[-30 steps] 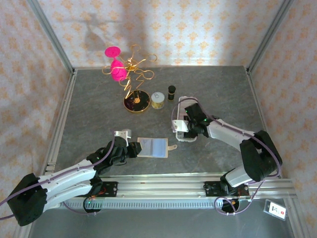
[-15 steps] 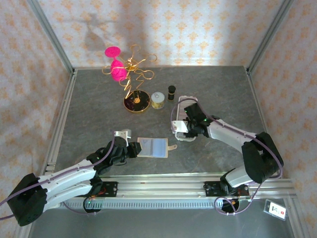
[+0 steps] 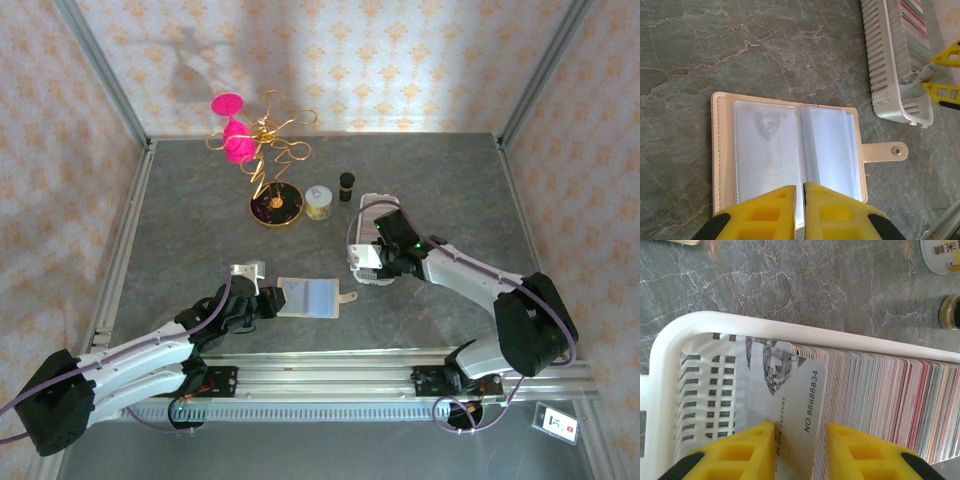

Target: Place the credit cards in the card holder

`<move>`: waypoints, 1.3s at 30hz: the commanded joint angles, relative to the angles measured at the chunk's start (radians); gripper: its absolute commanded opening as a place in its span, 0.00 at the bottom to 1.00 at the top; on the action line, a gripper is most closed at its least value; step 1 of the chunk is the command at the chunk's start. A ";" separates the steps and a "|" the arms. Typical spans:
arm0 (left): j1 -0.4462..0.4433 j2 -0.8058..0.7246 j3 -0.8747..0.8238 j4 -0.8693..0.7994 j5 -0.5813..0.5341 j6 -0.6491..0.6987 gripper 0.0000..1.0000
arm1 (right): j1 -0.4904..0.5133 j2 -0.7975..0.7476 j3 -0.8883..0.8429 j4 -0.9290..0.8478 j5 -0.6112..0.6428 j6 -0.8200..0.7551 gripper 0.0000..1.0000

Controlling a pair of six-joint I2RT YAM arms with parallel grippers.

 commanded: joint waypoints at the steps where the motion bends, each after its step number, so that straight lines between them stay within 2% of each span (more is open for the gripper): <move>1: -0.006 0.006 0.001 -0.012 0.017 -0.007 0.12 | -0.004 -0.026 -0.002 0.040 0.053 -0.011 0.29; 4: -0.006 0.008 -0.002 -0.007 0.021 -0.010 0.11 | -0.004 -0.026 0.005 0.036 0.056 -0.010 0.26; 20: -0.006 0.039 0.012 -0.002 0.032 -0.004 0.11 | -0.006 -0.064 0.011 0.050 0.050 0.005 0.23; 30: -0.006 0.042 0.019 -0.003 0.026 -0.006 0.11 | -0.006 -0.096 0.000 0.040 0.047 0.015 0.14; 39: -0.006 0.049 0.035 -0.021 0.012 0.008 0.11 | -0.004 -0.144 -0.010 0.011 0.025 0.041 0.14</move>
